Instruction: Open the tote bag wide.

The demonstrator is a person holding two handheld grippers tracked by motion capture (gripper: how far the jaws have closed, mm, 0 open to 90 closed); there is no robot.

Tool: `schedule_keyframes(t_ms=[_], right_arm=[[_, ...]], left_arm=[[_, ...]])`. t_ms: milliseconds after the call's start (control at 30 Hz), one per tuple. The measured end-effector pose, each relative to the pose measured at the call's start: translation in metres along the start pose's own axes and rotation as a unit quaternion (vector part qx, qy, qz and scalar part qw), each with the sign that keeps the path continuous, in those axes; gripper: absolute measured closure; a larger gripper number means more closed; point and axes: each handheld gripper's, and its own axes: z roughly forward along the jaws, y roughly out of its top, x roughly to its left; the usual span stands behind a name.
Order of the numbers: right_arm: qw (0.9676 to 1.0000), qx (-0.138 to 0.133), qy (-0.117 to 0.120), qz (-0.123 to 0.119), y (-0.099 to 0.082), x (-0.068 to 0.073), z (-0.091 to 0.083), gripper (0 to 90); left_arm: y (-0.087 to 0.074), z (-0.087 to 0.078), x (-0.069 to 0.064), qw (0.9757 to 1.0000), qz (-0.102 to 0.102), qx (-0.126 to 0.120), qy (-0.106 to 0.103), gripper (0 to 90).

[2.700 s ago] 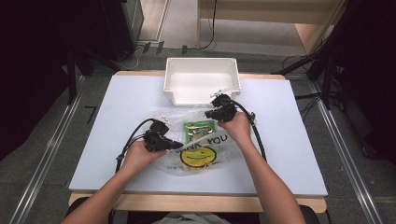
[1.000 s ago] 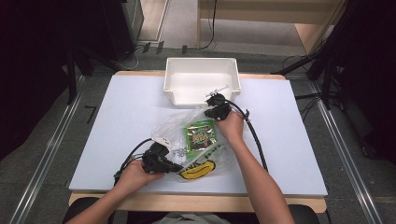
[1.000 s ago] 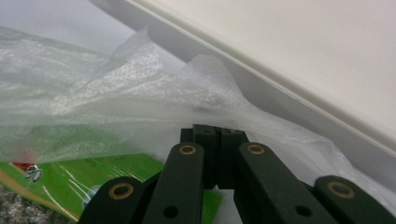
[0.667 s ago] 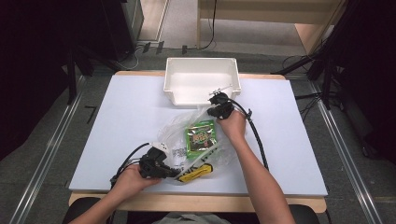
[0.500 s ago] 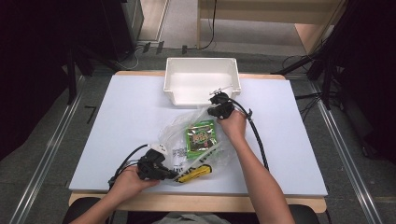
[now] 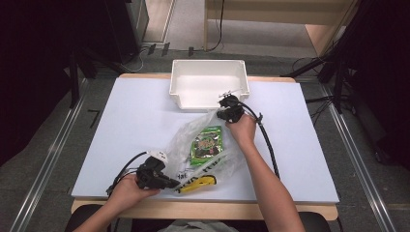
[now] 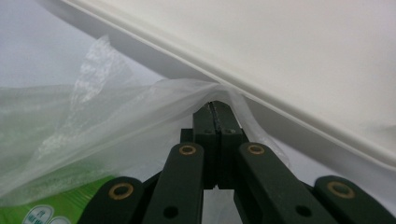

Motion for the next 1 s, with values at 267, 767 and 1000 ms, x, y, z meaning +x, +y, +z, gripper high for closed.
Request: schedule_keyframes(t_ms=[267, 767, 1000], right_arm=[[0.9997, -0.012, 0.019, -0.006, -0.003, 0.003, -0.016, 90.0], [0.9971, -0.025, 0.066, -0.029, -0.016, 0.019, -0.05, 79.9], [0.9955, -0.024, 0.08, -0.046, -0.024, 0.026, -0.06, 75.7]], left_arm=[[0.03, -0.024, -0.001, 0.9987, 0.004, -0.05, 0.009, 87.0], [0.066, -0.06, -0.01, 0.9963, 0.012, -0.083, 0.02, 65.5], [0.093, -0.067, 0.003, 0.9942, 0.027, -0.094, 0.045, 72.4]])
